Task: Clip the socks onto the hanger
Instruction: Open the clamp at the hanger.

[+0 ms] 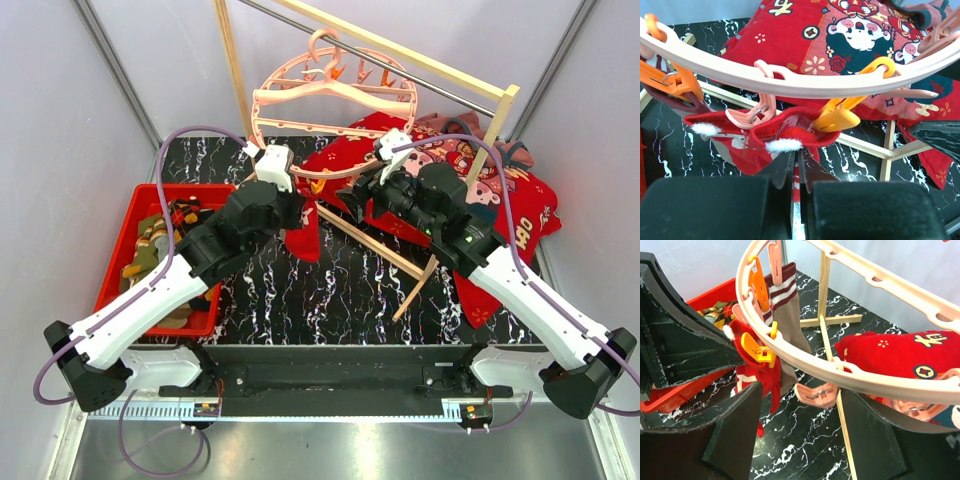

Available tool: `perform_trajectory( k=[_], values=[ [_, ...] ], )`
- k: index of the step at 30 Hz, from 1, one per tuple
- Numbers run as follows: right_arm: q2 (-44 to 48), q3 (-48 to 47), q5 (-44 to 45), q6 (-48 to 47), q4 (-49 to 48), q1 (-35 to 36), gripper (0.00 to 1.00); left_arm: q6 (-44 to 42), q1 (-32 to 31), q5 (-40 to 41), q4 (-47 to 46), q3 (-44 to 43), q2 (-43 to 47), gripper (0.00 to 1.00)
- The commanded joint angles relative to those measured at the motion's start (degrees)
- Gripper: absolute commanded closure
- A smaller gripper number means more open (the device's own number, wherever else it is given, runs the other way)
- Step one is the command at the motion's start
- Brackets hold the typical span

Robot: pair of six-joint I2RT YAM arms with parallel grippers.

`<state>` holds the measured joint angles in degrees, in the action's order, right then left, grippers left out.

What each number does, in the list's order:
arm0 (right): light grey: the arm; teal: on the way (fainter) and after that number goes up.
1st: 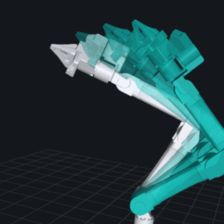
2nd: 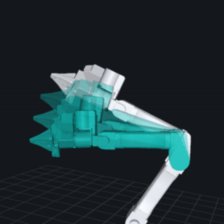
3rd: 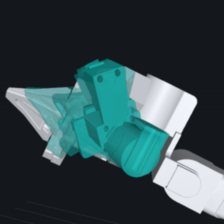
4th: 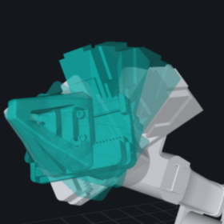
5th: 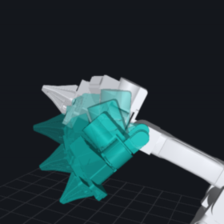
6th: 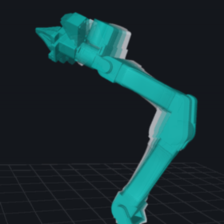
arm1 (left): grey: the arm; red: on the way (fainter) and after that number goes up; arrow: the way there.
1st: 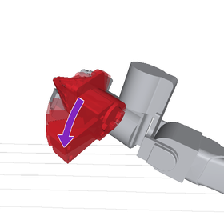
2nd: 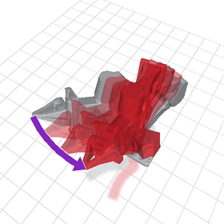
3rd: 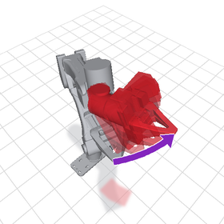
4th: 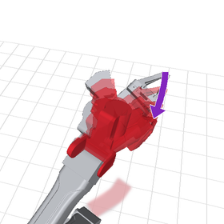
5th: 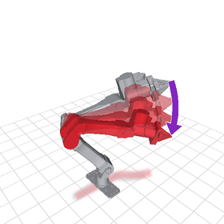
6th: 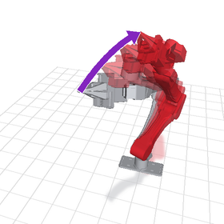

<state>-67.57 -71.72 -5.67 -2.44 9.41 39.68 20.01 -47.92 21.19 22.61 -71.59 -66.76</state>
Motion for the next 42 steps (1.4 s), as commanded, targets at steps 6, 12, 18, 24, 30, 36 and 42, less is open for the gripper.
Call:
perform_trajectory(
  k=[6,12,18,24,30,36,42],
  values=[
    [-0.02,4.13,-0.39,0.15,-10.62,-0.13,0.28,0.91,0.2,-0.98,-2.57,-0.92,1.72,0.96],
    [0.42,6.68,0.49,-0.11,-13.8,-0.13,0.34,0.73,0.28,-0.71,-2.31,-0.74,2.25,0.96],
    [1.12,7.04,0.49,-0.37,-14.94,-0.13,0.35,0.73,0.28,-0.89,-1.96,-0.56,2.34,0.96],
    [2.35,7.12,-0.39,1.2,-15.91,-0.13,0.44,0.73,0.28,-0.54,-1.78,-0.3,2.6,0.96],
    [3.67,6.51,-0.92,4.17,-14.07,-0.22,0.58,0.38,0.28,-0.45,-1.69,-0.13,2.51,0.96],
    [4.64,7.12,-1.97,8.32,-13.37,-0.13,0.75,-0.15,0.28,-0.19,-1.96,0.4,3.3,0.96],
    [4.82,7.12,1.7,17.45,-12.22,-0.13,0.88,-0.59,0.2,-0.45,-4.23,2.42,5.67,0.84]
  ],
)
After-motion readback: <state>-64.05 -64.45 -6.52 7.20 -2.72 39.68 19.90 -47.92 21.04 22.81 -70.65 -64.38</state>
